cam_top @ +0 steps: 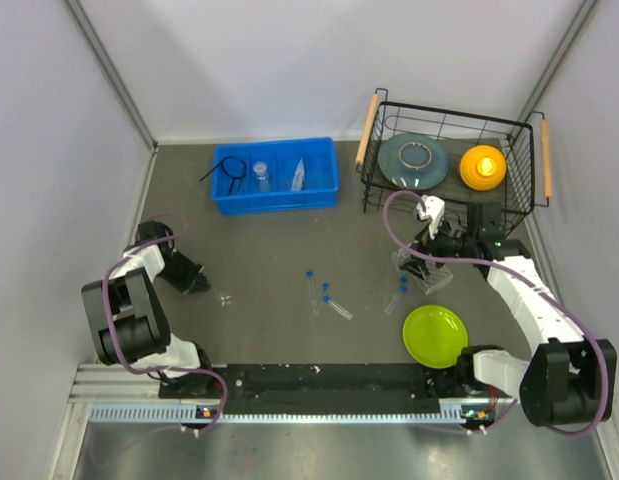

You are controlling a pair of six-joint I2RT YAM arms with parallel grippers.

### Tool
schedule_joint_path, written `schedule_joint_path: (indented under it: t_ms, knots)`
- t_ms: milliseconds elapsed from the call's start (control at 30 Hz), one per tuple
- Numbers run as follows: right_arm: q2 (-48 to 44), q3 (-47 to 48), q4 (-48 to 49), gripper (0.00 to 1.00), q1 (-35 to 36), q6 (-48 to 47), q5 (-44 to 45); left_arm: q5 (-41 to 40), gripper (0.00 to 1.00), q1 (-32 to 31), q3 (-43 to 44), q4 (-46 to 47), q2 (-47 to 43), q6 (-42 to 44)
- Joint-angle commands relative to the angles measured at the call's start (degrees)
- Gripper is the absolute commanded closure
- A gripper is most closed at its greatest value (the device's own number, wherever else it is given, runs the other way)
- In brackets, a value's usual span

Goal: Organize the chemistry lab equipment

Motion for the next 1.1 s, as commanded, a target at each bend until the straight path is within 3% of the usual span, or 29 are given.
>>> schedule_joint_path:
  t_ms: [0,633,900,1067]
  knots:
    - [-2.3,0.3,1.1,0.01,-0.7,-1.6,-2.7,2.9,0.92,-0.4,-1.8,2.1,2.8,2.3]
    - [-3.2,0.4,0.8,0.01,-0.7,-2.0,-3.9,20.0,0.97,-7.3,-0.1,9.1,-9.8,0.2]
    - [-3.5,0.4,0.8,0.01,-0.7,-2.2,-3.7,22.7,0.97,-17.4,8.4,14.4,-9.4,-5.7]
    - [-3.9,0.4,0.8,0.01,-0.7,-2.3,-3.4,21.3,0.98,-24.3,16.6,17.2,-3.6,-7.6]
